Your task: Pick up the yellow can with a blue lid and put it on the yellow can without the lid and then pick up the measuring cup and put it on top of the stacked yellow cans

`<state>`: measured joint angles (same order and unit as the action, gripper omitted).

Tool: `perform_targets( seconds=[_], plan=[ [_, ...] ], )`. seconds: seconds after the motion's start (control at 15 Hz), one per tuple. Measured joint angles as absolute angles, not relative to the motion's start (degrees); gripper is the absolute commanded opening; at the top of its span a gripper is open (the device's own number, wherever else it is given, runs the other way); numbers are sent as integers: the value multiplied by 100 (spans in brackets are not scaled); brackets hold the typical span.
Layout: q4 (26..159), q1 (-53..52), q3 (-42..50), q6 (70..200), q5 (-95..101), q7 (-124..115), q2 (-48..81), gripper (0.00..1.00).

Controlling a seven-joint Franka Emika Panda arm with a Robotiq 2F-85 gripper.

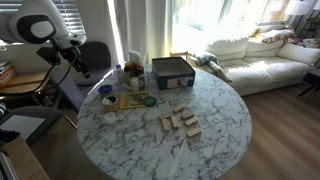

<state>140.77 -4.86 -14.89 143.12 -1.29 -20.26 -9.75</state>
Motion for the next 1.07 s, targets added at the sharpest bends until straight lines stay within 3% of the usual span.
perform_targets(
  seconds=[1.07],
  plan=[
    [12544, -1072, -934, 14485, 692, -2372, 1546, 100]
  ],
)
